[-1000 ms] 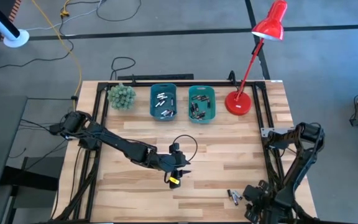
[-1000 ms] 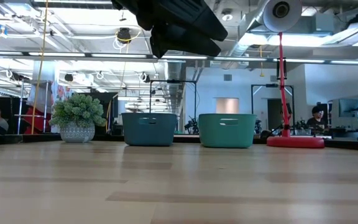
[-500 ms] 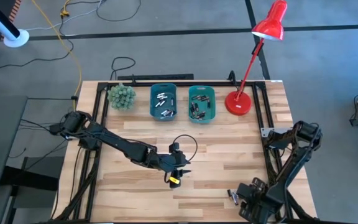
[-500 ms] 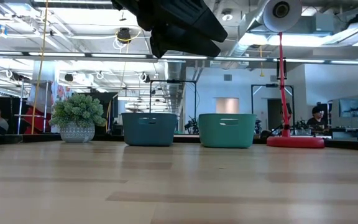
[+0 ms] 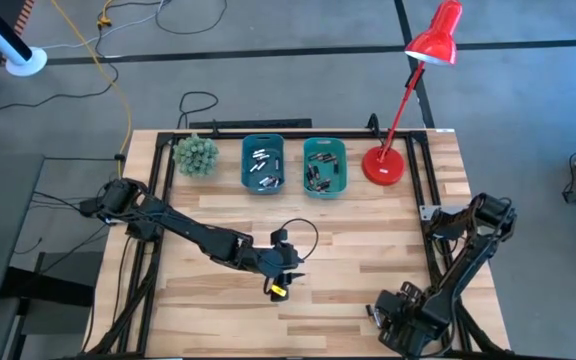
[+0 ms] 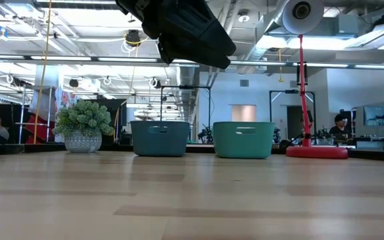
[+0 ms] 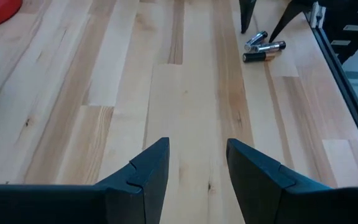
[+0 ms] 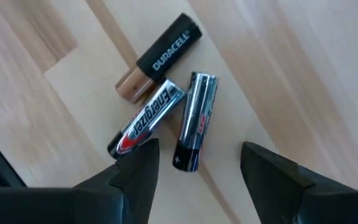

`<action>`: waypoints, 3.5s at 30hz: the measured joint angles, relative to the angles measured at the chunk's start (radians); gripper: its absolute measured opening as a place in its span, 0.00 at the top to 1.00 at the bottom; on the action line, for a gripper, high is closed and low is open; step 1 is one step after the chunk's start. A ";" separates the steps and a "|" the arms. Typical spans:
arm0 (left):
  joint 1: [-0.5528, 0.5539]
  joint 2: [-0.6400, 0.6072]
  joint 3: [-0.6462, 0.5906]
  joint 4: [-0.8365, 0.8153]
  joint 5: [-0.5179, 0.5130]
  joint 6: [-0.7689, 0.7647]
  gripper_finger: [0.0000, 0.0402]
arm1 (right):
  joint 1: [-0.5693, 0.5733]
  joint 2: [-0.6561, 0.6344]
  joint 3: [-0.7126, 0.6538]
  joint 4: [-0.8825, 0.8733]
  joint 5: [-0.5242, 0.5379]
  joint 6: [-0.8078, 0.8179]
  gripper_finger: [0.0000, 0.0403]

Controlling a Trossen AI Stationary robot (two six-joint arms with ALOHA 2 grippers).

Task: Sort batteries
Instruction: Put the silver battery into the blue bin

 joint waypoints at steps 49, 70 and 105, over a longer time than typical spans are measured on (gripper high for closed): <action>0.145 -0.578 -0.665 -0.016 -0.187 -0.115 0.62 | -0.535 -0.265 -0.003 -0.233 0.105 -0.437 0.86; 0.248 -0.821 -0.917 -0.021 -0.188 -0.157 0.62 | -1.200 0.216 0.722 0.089 -0.108 -1.200 0.90; 0.249 -0.828 -0.916 -0.004 -0.213 -0.090 0.62 | -1.322 0.301 0.841 -0.110 -0.177 -1.210 0.64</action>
